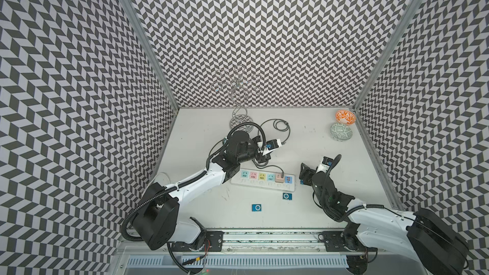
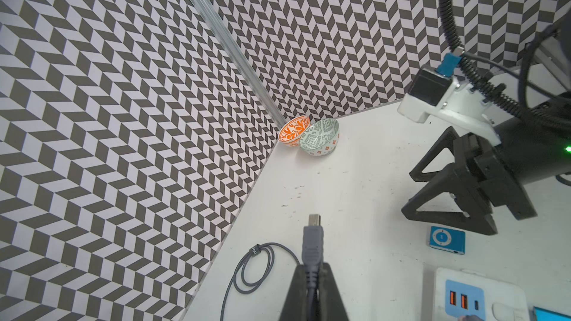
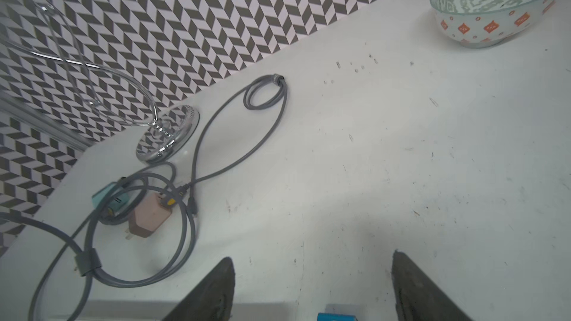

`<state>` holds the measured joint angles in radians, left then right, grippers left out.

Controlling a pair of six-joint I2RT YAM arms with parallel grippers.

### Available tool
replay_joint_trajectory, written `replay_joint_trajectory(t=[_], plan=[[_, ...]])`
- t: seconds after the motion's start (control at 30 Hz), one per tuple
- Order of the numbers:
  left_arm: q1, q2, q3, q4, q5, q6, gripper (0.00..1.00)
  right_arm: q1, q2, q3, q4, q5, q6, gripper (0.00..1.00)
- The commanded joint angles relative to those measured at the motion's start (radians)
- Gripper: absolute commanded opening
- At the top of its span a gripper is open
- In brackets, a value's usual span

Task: Charge mp3
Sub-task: Adjust the mp3 player at the center of the board.

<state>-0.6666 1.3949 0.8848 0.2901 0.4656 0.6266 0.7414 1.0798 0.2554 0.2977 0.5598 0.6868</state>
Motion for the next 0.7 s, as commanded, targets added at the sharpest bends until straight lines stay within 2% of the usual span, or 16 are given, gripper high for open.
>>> replay_joint_trajectory(t=[0.0, 0.17, 0.67], plan=[[0.012, 0.003, 0.033, -0.017, 0.025, -0.011, 0.0, -0.013, 0.006, 0.023, -0.207, -0.172, 0.057, 0.75], [0.021, 0.007, 0.035, -0.019, 0.029, -0.015, 0.0, -0.036, 0.078, 0.064, -0.279, -0.268, 0.065, 0.63], [0.021, 0.002, 0.022, -0.019, 0.028, -0.028, 0.0, -0.124, 0.336, 0.286, -0.466, -0.303, -0.01, 0.68]])
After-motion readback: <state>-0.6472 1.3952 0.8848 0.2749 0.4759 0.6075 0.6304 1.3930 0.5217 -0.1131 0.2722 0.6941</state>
